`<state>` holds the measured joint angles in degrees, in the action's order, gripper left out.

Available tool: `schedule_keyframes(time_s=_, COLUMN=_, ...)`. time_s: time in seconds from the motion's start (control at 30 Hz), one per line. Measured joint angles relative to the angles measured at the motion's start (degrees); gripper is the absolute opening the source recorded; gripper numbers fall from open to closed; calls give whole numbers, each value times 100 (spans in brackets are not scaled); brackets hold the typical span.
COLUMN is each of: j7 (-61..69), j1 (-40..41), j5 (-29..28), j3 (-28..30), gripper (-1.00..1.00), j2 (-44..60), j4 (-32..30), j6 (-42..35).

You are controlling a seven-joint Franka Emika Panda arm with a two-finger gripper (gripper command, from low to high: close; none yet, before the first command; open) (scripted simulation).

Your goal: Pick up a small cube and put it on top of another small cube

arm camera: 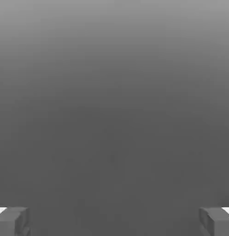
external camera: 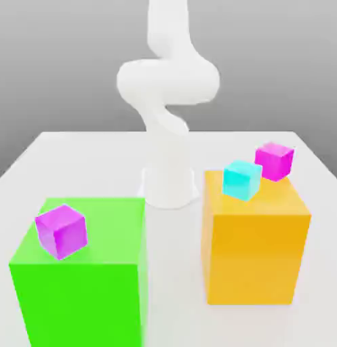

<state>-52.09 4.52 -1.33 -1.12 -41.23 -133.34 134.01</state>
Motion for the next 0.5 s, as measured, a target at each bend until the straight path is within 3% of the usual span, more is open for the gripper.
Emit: schedule_keyframes(time_s=0.5, j7=-3719, j1=2264, j5=-744, j3=-83, gripper=0, j2=2793, j4=-929, j6=1326)
